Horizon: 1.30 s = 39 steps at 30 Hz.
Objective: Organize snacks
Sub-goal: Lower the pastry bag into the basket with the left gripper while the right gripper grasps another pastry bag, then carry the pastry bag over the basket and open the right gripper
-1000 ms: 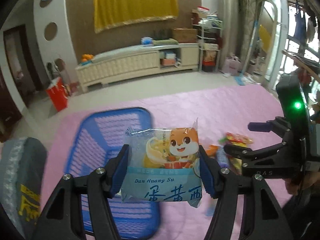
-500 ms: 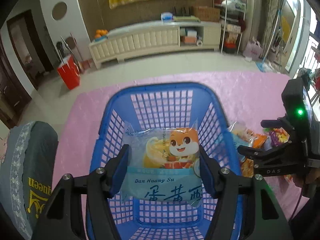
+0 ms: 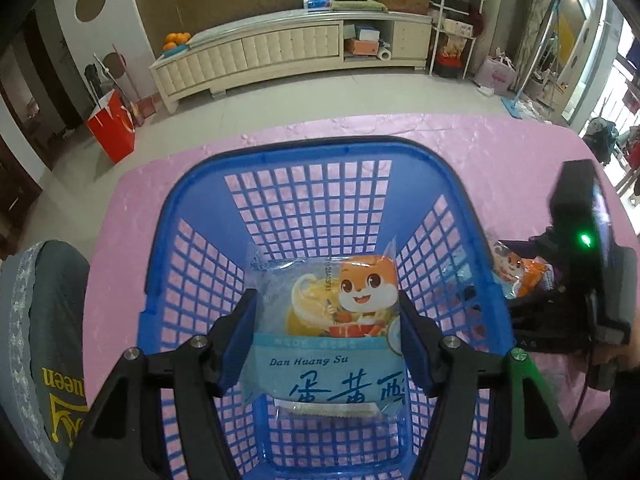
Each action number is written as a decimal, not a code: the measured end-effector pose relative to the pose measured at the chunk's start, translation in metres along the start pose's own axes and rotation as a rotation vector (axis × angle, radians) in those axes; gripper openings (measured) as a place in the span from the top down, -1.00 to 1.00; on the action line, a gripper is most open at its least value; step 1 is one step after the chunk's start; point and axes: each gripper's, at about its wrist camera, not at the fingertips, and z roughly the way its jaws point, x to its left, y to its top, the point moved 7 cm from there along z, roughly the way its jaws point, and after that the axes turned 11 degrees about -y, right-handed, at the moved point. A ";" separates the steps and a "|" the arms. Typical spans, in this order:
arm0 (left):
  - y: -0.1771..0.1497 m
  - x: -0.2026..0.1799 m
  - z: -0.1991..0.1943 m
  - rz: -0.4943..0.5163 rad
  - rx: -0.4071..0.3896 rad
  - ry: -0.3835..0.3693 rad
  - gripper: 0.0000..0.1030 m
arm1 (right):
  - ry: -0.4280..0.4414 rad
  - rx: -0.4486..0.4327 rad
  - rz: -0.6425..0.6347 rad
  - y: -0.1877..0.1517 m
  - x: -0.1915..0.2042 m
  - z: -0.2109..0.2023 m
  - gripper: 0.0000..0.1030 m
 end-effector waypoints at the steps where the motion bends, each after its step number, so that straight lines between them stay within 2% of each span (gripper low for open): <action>1: 0.001 0.003 0.004 -0.008 0.006 0.002 -0.25 | -0.008 -0.009 -0.011 -0.001 0.001 -0.002 -0.38; 3: 0.001 0.006 0.010 -0.032 0.028 -0.015 -0.25 | -0.016 -0.018 -0.007 -0.002 0.002 -0.006 -0.35; 6: 0.004 0.005 0.010 -0.053 0.018 -0.069 -0.30 | -0.027 -0.054 0.024 -0.006 0.003 -0.023 -0.35; 10: 0.002 0.003 0.010 -0.014 0.035 -0.009 -0.32 | -0.015 -0.104 0.068 -0.002 -0.001 -0.054 -0.35; 12: 0.001 -0.001 0.005 0.009 0.018 0.003 -0.42 | -0.019 -0.128 0.076 0.002 0.000 -0.069 -0.35; 14: 0.003 -0.007 0.001 0.034 0.001 0.000 -0.56 | -0.028 -0.158 0.080 0.006 0.000 -0.088 -0.35; 17: 0.008 -0.013 -0.010 0.052 -0.031 0.012 -0.58 | -0.032 -0.190 0.090 0.008 0.001 -0.114 -0.35; 23: 0.006 -0.018 -0.040 0.061 -0.080 -0.017 -0.58 | -0.024 -0.267 0.101 0.022 0.006 -0.157 -0.35; 31: -0.014 -0.009 -0.092 0.062 -0.147 -0.001 -0.58 | -0.013 -0.330 0.068 0.036 0.040 -0.186 -0.35; 39: -0.038 0.025 -0.124 0.018 -0.181 0.016 -0.58 | -0.006 -0.327 0.017 0.044 0.072 -0.187 -0.35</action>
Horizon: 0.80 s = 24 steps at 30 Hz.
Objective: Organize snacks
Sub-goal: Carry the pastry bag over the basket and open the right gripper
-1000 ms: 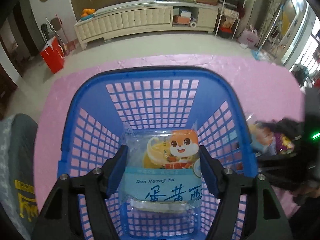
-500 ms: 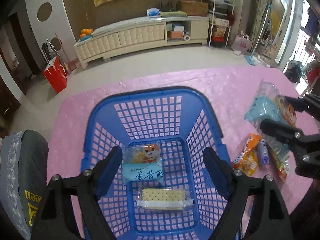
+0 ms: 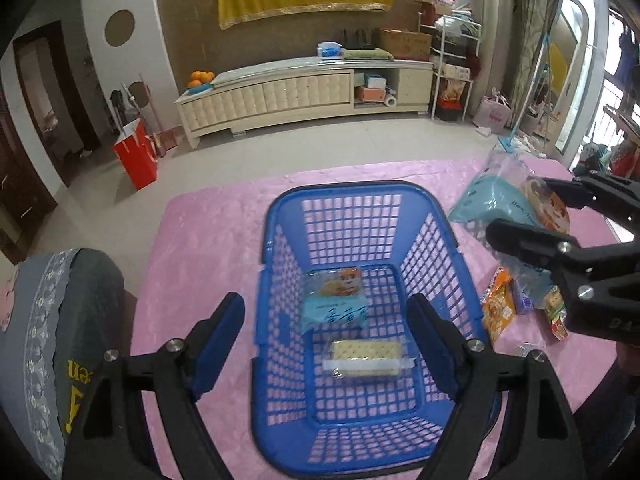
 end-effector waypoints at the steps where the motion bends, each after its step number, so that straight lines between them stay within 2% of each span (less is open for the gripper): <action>1: 0.000 0.004 -0.002 -0.009 -0.003 0.002 -0.58 | 0.001 0.002 -0.009 0.000 0.004 0.002 -0.35; 10: -0.011 0.040 -0.006 -0.088 -0.021 0.001 -0.58 | -0.018 0.062 -0.081 0.007 0.035 0.037 -0.35; 24: -0.011 0.056 0.011 -0.101 -0.033 -0.025 -0.58 | -0.079 0.141 -0.158 -0.005 0.038 0.079 -0.36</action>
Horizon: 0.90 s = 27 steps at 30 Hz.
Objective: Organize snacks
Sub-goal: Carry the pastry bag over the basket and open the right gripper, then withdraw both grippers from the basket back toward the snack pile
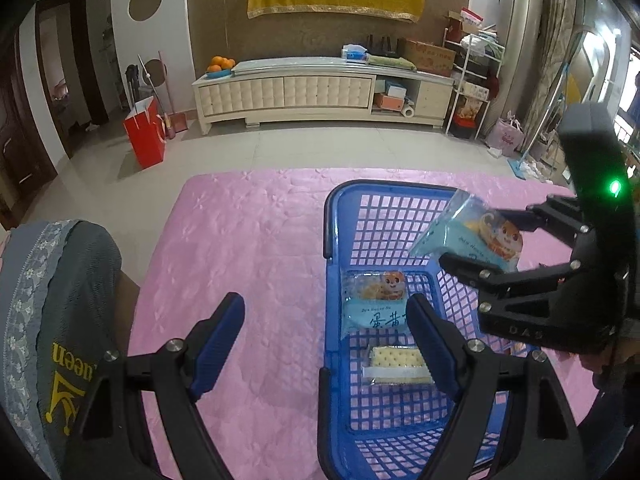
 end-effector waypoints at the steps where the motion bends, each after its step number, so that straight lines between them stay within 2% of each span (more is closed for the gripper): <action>1: -0.001 0.000 0.000 -0.006 0.000 -0.002 -0.58 | 0.000 0.003 0.003 -0.001 -0.001 0.002 -0.36; 6: -0.004 0.002 0.001 -0.020 0.006 0.004 -0.58 | -0.003 -0.009 -0.010 0.003 0.001 0.002 -0.47; 7: -0.005 0.002 0.000 -0.022 0.006 0.006 -0.58 | -0.023 -0.015 -0.015 0.003 0.000 0.000 -0.53; 9: -0.006 0.003 -0.002 -0.026 0.005 0.007 -0.58 | -0.046 -0.033 -0.014 0.004 -0.002 -0.005 -0.80; 11: -0.008 0.001 -0.004 -0.027 0.003 0.010 -0.58 | -0.040 -0.053 -0.003 0.005 -0.005 -0.014 -0.85; 19: -0.009 -0.011 -0.021 -0.009 -0.014 0.009 -0.58 | -0.010 -0.091 0.049 -0.005 -0.023 -0.054 -0.86; 27: -0.005 -0.046 -0.041 0.037 -0.041 0.000 -0.58 | -0.015 -0.160 0.092 -0.017 -0.047 -0.104 -0.86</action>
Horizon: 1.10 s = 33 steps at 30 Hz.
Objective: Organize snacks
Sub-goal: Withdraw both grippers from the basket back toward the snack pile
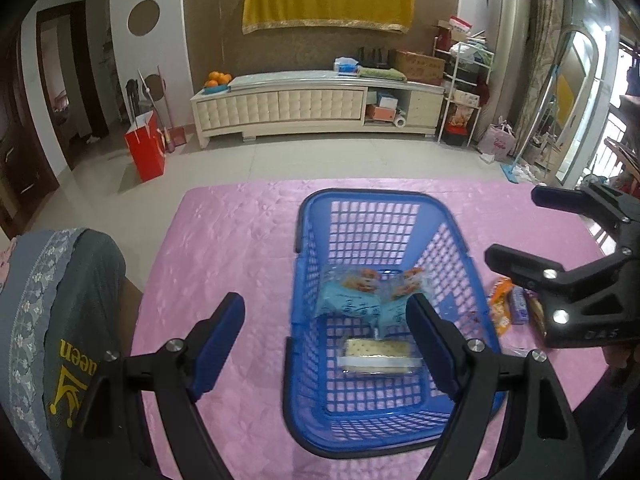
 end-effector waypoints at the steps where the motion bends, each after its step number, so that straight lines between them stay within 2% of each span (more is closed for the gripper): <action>1: 0.000 -0.005 -0.001 0.006 -0.002 -0.003 -0.58 | -0.004 -0.007 0.006 -0.002 -0.005 -0.008 -0.86; 9: 0.001 -0.051 -0.015 0.080 -0.026 -0.034 -0.58 | -0.033 -0.023 0.066 -0.020 -0.041 -0.041 -0.86; 18: -0.006 -0.111 -0.015 0.157 -0.026 -0.086 -0.58 | -0.081 -0.014 0.153 -0.062 -0.084 -0.070 -0.86; 26: -0.030 -0.170 0.010 0.232 0.039 -0.159 -0.58 | -0.143 0.070 0.241 -0.118 -0.117 -0.065 -0.86; 33: -0.059 -0.221 0.046 0.291 0.118 -0.219 -0.58 | -0.139 0.146 0.335 -0.172 -0.144 -0.054 -0.86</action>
